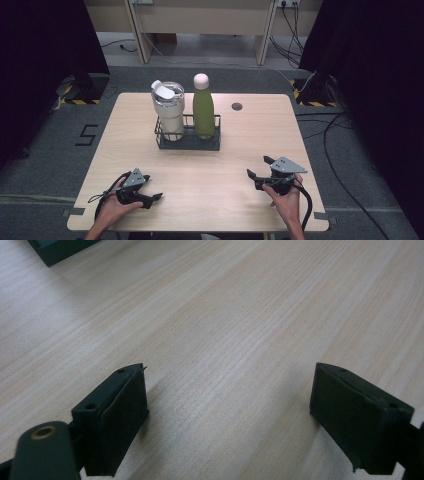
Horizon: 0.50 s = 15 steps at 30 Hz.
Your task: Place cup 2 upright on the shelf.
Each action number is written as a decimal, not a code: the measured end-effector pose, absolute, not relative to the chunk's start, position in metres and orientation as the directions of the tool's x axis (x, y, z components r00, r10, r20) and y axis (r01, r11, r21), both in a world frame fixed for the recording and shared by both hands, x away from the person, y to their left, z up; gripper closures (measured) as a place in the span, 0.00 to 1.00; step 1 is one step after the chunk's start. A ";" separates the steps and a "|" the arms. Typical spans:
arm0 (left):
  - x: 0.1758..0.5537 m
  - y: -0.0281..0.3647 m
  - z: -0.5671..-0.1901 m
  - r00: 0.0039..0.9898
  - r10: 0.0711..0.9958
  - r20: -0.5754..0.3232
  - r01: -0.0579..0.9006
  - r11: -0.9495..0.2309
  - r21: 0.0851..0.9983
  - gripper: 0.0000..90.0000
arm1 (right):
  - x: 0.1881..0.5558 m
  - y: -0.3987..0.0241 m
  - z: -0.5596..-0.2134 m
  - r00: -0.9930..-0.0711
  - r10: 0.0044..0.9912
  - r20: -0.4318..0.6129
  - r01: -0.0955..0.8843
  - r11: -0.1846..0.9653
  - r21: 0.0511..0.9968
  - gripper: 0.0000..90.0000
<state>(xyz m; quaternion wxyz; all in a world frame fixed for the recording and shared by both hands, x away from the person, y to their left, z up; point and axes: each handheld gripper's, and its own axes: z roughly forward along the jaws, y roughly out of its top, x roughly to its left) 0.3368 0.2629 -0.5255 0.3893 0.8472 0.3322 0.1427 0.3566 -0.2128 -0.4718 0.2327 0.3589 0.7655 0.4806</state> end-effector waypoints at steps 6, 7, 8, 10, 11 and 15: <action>0.337 0.263 -0.526 0.739 0.673 -0.018 0.452 -0.476 0.755 0.16 | 0.353 -0.215 -0.479 -0.638 0.770 0.006 0.350 0.283 0.893 0.21; 0.337 0.263 -0.526 0.739 0.673 -0.018 0.452 -0.476 0.755 0.16 | 0.352 -0.215 -0.480 -0.638 0.770 0.002 0.352 0.289 0.890 0.21; 0.337 0.263 -0.526 0.739 0.673 -0.018 0.452 -0.476 0.755 0.16 | 0.352 -0.216 -0.481 -0.638 0.770 0.008 0.356 0.286 0.890 0.21; 0.337 0.263 -0.526 0.739 0.673 -0.018 0.452 -0.476 0.755 0.16 | 0.350 -0.217 -0.483 -0.638 0.770 0.017 0.364 0.282 0.888 0.21; 0.337 0.263 -0.526 0.739 0.673 -0.018 0.452 -0.476 0.755 0.16 | 0.350 -0.218 -0.484 -0.638 0.770 0.015 0.364 0.284 0.887 0.21; 0.337 0.263 -0.525 0.739 0.673 -0.018 0.452 -0.477 0.754 0.16 | 0.347 -0.221 -0.486 -0.635 0.772 0.026 0.371 0.276 0.887 0.21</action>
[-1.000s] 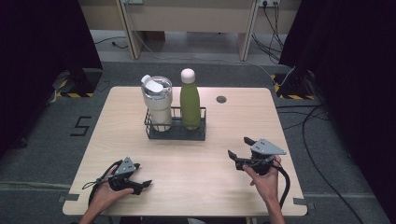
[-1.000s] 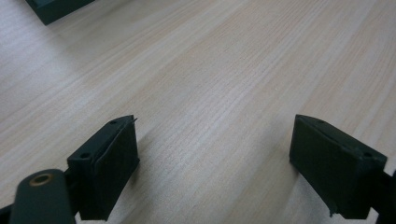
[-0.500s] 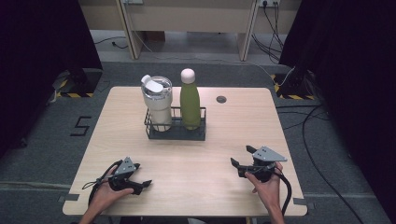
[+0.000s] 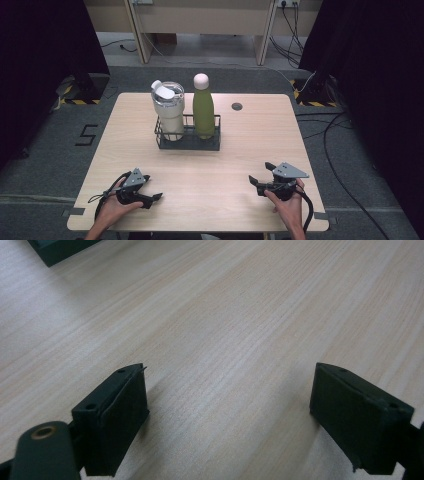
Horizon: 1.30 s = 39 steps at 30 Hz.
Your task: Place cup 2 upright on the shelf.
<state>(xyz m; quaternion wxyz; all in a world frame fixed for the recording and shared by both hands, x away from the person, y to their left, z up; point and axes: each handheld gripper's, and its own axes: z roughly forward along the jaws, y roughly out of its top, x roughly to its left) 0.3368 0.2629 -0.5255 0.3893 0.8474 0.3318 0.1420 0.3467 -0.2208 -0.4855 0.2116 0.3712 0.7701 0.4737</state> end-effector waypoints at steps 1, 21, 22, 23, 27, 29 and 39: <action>0.337 0.263 -0.525 0.739 0.673 -0.018 0.452 -0.477 0.754 0.16 | 0.346 -0.222 -0.486 -0.635 0.772 0.025 0.374 0.278 0.885 0.21; 0.337 0.263 -0.526 0.739 0.673 -0.018 0.451 -0.476 0.755 0.16 | 0.333 -0.229 -0.502 -0.633 0.771 0.072 0.439 0.280 0.854 0.19; 0.337 0.263 -0.526 0.739 0.673 -0.018 0.451 -0.475 0.755 0.16 | 0.332 -0.229 -0.502 -0.631 0.772 0.079 0.444 0.275 0.853 0.19; 0.337 0.263 -0.526 0.739 0.673 -0.018 0.451 -0.476 0.755 0.16 | 0.331 -0.230 -0.503 -0.634 0.770 0.077 0.442 0.278 0.853 0.19; 0.337 0.263 -0.525 0.739 0.673 -0.018 0.452 -0.476 0.755 0.16 | 0.328 -0.231 -0.506 -0.637 0.766 0.089 0.461 0.285 0.841 0.17; 0.337 0.263 -0.525 0.739 0.673 -0.017 0.451 -0.476 0.755 0.16 | 0.328 -0.230 -0.508 -0.637 0.766 0.089 0.468 0.292 0.834 0.17; 0.337 0.263 -0.526 0.739 0.673 -0.017 0.451 -0.476 0.755 0.16 | 0.324 -0.228 -0.512 -0.645 0.761 0.070 0.492 0.343 0.800 0.17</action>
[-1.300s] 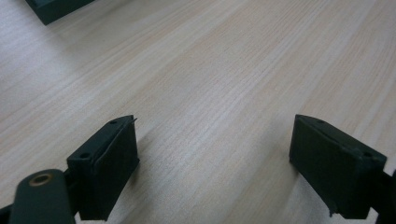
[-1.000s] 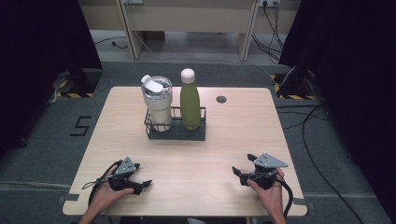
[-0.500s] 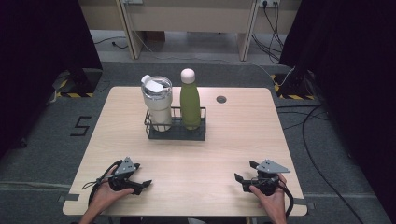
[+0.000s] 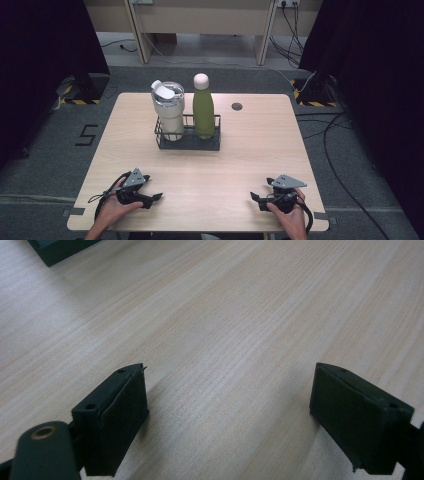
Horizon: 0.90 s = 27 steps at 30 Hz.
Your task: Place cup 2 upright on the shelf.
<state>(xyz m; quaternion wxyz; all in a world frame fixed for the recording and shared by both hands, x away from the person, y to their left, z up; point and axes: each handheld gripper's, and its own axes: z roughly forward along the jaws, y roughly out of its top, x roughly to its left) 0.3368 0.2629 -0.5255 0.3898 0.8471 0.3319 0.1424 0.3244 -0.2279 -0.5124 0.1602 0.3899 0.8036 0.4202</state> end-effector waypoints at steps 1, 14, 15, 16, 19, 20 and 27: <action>0.337 0.263 -0.526 0.739 0.673 -0.017 0.451 -0.476 0.755 0.16 | 0.324 -0.228 -0.513 -0.647 0.759 0.070 0.496 0.350 0.795 0.17; 0.337 0.263 -0.526 0.739 0.673 -0.018 0.452 -0.476 0.755 0.16 | 0.322 -0.224 -0.518 -0.645 0.764 0.018 0.531 0.431 0.729 0.17; 0.337 0.263 -0.526 0.739 0.673 -0.017 0.452 -0.476 0.755 0.16 | 0.322 -0.223 -0.519 -0.648 0.762 0.011 0.528 0.438 0.728 0.17; 0.337 0.263 -0.525 0.740 0.673 -0.018 0.452 -0.476 0.754 0.16 | 0.322 -0.223 -0.519 -0.648 0.761 0.008 0.527 0.441 0.727 0.17; 0.337 0.263 -0.526 0.739 0.673 -0.018 0.452 -0.476 0.755 0.16 | 0.321 -0.222 -0.519 -0.648 0.761 -0.002 0.524 0.448 0.724 0.16; 0.337 0.263 -0.526 0.739 0.674 -0.018 0.452 -0.475 0.755 0.16 | 0.321 -0.222 -0.519 -0.648 0.762 -0.004 0.525 0.450 0.722 0.16; 0.337 0.263 -0.526 0.739 0.673 -0.017 0.451 -0.477 0.754 0.16 | 0.322 -0.221 -0.519 -0.647 0.762 -0.009 0.526 0.454 0.719 0.12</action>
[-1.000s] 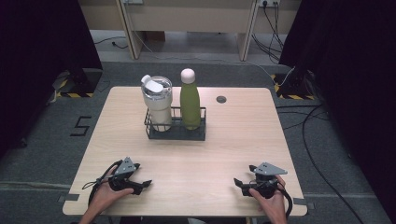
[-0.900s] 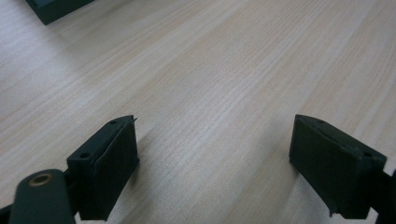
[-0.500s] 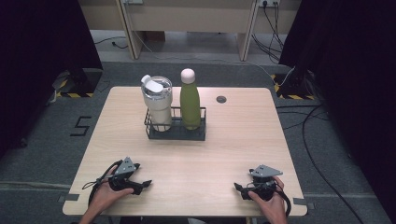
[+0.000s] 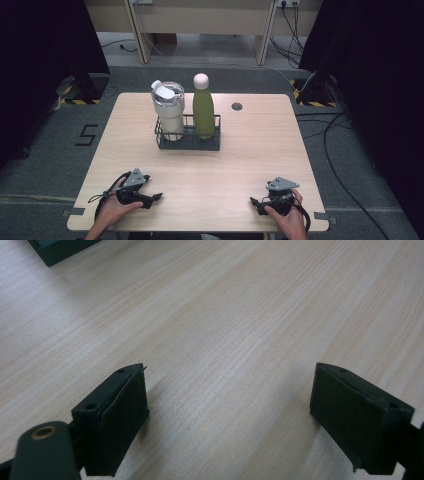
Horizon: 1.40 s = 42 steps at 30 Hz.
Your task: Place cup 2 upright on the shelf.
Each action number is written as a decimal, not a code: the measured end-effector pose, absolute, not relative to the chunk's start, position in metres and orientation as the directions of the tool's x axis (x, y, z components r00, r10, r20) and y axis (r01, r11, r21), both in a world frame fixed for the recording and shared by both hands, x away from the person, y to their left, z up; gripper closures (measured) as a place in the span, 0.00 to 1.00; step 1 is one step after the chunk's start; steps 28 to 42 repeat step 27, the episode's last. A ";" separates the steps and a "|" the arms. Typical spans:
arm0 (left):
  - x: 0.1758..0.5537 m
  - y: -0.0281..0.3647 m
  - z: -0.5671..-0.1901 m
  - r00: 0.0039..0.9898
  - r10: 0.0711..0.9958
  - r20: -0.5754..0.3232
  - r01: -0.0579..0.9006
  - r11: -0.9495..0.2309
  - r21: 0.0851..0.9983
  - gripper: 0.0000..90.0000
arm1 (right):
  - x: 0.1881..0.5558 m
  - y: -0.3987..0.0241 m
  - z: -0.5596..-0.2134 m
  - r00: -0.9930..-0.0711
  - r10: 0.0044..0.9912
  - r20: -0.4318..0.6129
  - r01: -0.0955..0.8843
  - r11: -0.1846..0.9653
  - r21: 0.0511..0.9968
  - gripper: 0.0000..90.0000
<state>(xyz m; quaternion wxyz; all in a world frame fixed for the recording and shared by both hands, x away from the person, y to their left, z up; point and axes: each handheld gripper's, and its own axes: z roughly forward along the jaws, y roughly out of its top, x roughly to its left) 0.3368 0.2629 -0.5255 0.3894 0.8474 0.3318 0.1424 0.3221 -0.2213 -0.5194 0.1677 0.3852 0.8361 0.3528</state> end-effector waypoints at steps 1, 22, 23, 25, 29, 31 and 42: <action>0.337 0.263 -0.526 0.739 0.673 -0.017 0.451 -0.477 0.754 0.16 | 0.322 -0.221 -0.519 -0.648 0.762 -0.009 0.526 0.455 0.719 0.11; 0.337 0.263 -0.526 0.739 0.673 -0.017 0.451 -0.476 0.755 0.16 | 0.322 -0.220 -0.520 -0.653 0.758 -0.007 0.527 0.460 0.715 0.09; 0.337 0.263 -0.526 0.739 0.674 -0.017 0.451 -0.476 0.755 0.16 | 0.322 -0.220 -0.520 -0.653 0.758 -0.006 0.527 0.460 0.714 0.09; 0.337 0.263 -0.526 0.739 0.674 -0.017 0.451 -0.476 0.755 0.16 | 0.322 -0.220 -0.520 -0.653 0.758 -0.006 0.527 0.460 0.715 0.09; 0.337 0.263 -0.525 0.739 0.673 -0.017 0.452 -0.477 0.754 0.16 | 0.322 -0.220 -0.520 -0.653 0.758 -0.006 0.527 0.460 0.715 0.09; 0.337 0.263 -0.525 0.739 0.673 -0.017 0.452 -0.477 0.754 0.16 | 0.322 -0.220 -0.520 -0.653 0.758 -0.006 0.527 0.460 0.715 0.09; 0.337 0.263 -0.525 0.739 0.673 -0.017 0.452 -0.477 0.754 0.16 | 0.322 -0.220 -0.520 -0.653 0.758 -0.006 0.527 0.460 0.715 0.09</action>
